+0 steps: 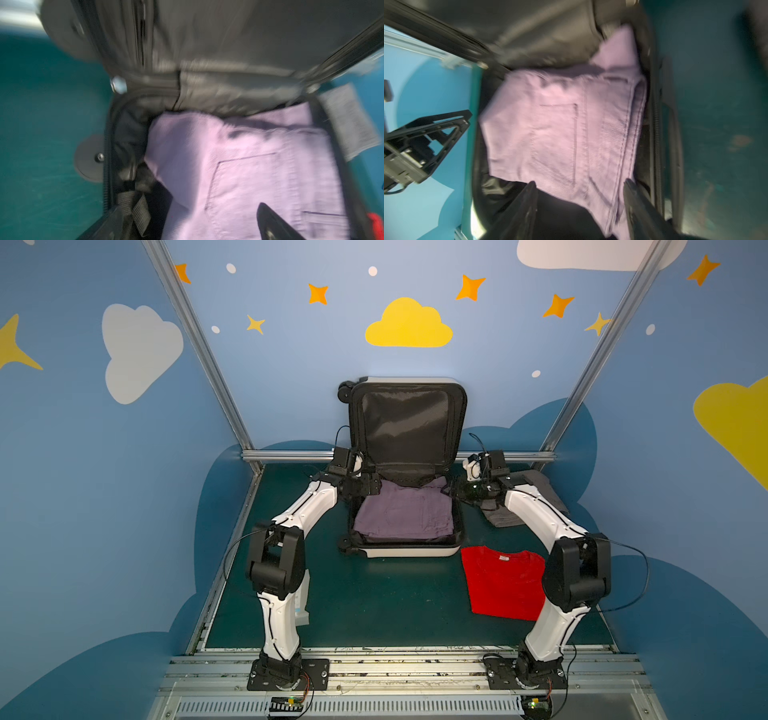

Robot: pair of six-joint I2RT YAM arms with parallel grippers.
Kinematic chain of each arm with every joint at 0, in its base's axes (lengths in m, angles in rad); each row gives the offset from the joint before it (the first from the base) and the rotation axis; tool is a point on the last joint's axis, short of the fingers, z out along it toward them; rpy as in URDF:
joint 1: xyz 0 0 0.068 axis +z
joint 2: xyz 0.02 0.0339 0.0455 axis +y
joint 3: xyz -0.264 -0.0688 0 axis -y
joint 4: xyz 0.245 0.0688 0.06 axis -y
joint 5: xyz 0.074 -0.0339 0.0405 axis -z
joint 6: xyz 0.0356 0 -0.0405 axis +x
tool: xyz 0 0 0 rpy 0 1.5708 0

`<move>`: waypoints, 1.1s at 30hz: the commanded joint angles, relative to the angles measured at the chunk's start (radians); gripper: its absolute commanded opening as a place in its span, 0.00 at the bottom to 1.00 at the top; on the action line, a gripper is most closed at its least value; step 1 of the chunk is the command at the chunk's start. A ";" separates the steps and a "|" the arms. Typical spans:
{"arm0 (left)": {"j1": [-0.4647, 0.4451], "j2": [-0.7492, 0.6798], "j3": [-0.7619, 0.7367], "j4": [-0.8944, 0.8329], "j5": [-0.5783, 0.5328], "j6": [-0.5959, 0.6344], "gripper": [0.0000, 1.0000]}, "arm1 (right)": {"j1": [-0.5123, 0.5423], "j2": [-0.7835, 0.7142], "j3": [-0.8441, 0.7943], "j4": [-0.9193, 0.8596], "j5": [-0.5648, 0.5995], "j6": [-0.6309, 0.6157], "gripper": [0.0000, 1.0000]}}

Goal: Pack the luggage
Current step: 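Lower the purple jeans flat into the suitcase with both grippers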

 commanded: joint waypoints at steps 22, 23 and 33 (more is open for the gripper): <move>-0.083 0.217 0.133 -0.026 -0.101 -0.108 0.99 | 0.097 0.274 0.079 -0.130 0.035 0.090 0.60; -0.078 0.213 0.109 -0.024 -0.127 -0.111 0.99 | 0.096 0.285 0.085 -0.139 0.034 0.088 0.60; -0.060 0.198 0.072 0.018 -0.134 -0.097 0.99 | 0.086 0.298 0.087 -0.123 0.010 0.084 0.61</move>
